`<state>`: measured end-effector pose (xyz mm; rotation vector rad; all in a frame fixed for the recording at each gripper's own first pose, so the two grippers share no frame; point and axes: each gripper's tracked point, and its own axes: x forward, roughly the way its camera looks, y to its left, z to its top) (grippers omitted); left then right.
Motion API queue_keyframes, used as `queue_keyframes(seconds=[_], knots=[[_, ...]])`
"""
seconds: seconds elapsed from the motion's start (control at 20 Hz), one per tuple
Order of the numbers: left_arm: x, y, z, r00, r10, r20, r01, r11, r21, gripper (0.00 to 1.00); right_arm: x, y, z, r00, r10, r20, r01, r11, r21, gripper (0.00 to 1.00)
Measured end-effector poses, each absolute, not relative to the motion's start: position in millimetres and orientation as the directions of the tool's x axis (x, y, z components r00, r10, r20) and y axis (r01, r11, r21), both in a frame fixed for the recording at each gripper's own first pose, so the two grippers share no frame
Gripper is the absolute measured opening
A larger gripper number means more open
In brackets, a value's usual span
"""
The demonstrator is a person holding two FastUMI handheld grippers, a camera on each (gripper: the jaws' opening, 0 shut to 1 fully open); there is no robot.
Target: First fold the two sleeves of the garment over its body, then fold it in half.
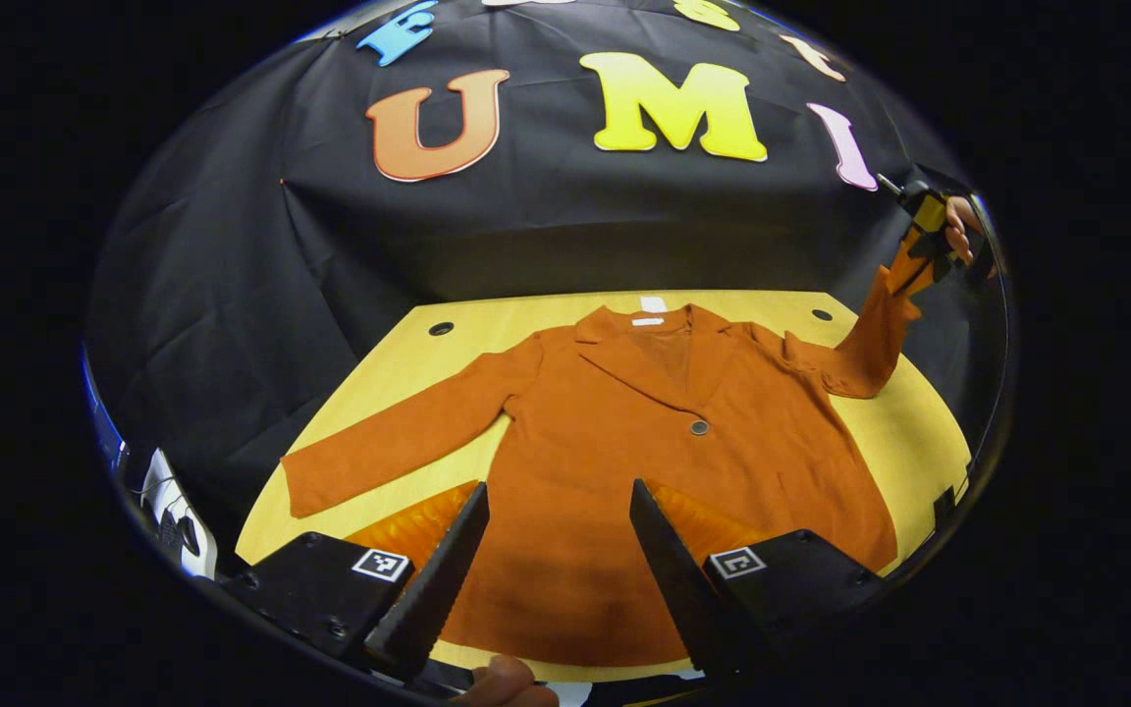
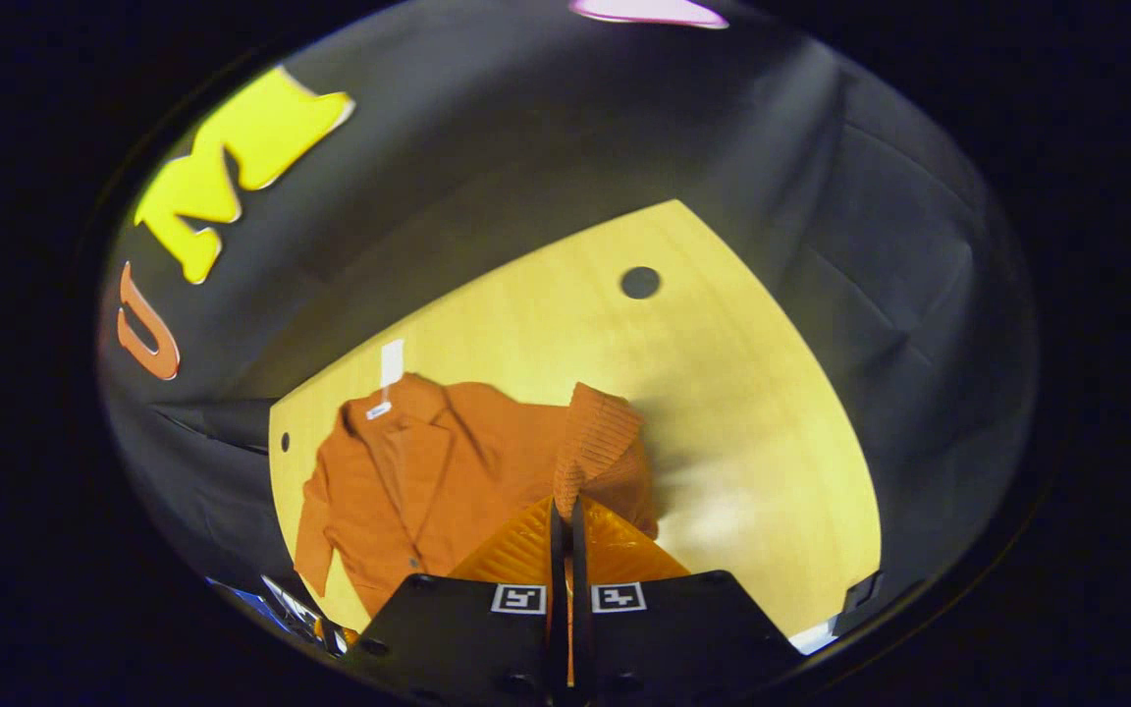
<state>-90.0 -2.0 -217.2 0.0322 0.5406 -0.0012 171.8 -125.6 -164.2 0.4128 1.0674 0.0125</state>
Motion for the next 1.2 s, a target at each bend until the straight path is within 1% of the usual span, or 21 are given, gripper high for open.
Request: queue_keyframes(seconds=[0.1, 0.25, 0.35, 0.5, 0.6, 0.65, 0.7, 0.75, 0.9, 0.95, 1.0, 1.05, 1.1, 1.15, 1.2], knots=[[-91.9, 25.0, -223.9, 0.856, 0.024, -0.517, -0.013, 1.0, 0.024, 0.95, 178.5, -70.6, -152.5, 0.49, 0.229, -0.841, 0.133, 0.934, 0.332, 0.02], [-101.9, 63.9, -238.8, 0.847, 0.055, -0.528, -0.045, 0.998, 0.031, 0.95, 179.2, 19.1, -150.7, 0.458, 0.278, -0.844, 0.043, 0.942, 0.334, 0.02], [-110.2, 91.1, -253.0, 0.834, 0.079, -0.546, -0.078, 0.997, 0.026, 0.95, 171.4, 96.3, -158.6, 0.413, 0.329, -0.849, -0.021, 0.935, 0.353, 0.02], [-128.9, 121.3, -269.2, 0.809, 0.121, -0.575, -0.14, 0.99, 0.011, 0.95, 157.0, 189.3, -181.8, 0.341, 0.383, -0.859, -0.119, 0.923, 0.365, 0.02], [-141.2, 137.8, -275.8, 0.795, 0.147, -0.589, -0.181, 0.983, 0.0, 0.95, 140.5, 235.7, -205.0, 0.253, 0.394, -0.883, -0.184, 0.916, 0.356, 0.02], [-147.5, 145.4, -278.5, 0.787, 0.163, -0.595, -0.204, 0.979, -0.001, 0.95, 135.9, 260.1, -215.8, 0.235, 0.394, -0.888, -0.204, 0.914, 0.352, 0.02], [-152.4, 150.6, -283.3, 0.78, 0.171, -0.602, -0.219, 0.976, -0.007, 0.95, 136.4, 276.4, -227.7, 0.223, 0.39, -0.893, -0.231, 0.911, 0.34, 0.05], [-156.8, 155.1, -286.9, 0.774, 0.173, -0.609, -0.227, 0.974, -0.013, 0.95, 138.9, 294.7, -239.7, 0.217, 0.383, -0.898, -0.255, 0.91, 0.326, 0.02], [-167.2, 162.2, -292.8, 0.762, 0.188, -0.62, -0.243, 0.97, -0.004, 0.95, 141.2, 334.2, -259.8, 0.194, 0.393, -0.899, -0.308, 0.894, 0.325, 0.02], [-169.2, 163.2, -293.5, 0.762, 0.19, -0.619, -0.248, 0.969, -0.008, 0.95, 141.9, 336.7, -269.0, 0.185, 0.373, -0.909, -0.317, 0.898, 0.304, 0.02], [-171.0, 162.6, -296.1, 0.761, 0.189, -0.621, -0.252, 0.968, -0.014, 0.95, 146.7, 338.9, -275.3, 0.182, 0.362, -0.914, -0.323, 0.9, 0.292, 0.0], [-172.2, 163.3, -297.4, 0.757, 0.19, -0.625, -0.256, 0.967, -0.016, 0.95, 153.1, 342.7, -280.4, 0.191, 0.35, -0.917, -0.319, 0.906, 0.279, 0.02], [-174.2, 165.8, -298.6, 0.754, 0.197, -0.626, -0.262, 0.965, -0.012, 0.95, 160.2, 344.2, -282.8, 0.207, 0.344, -0.916, -0.306, 0.912, 0.274, 0.03], [-175.6, 167.8, -299.8, 0.752, 0.202, -0.628, -0.267, 0.964, -0.01, 0.95, 164.8, 346.7, -285.4, 0.215, 0.34, -0.915, -0.293, 0.917, 0.272, 0.0], [-176.6, 168.4, -300.4, 0.75, 0.207, -0.629, -0.273, 0.962, -0.01, 0.95, 161.8, 352.9, -286.5, 0.213, 0.36, -0.908, -0.283, 0.913, 0.295, 0.04]])
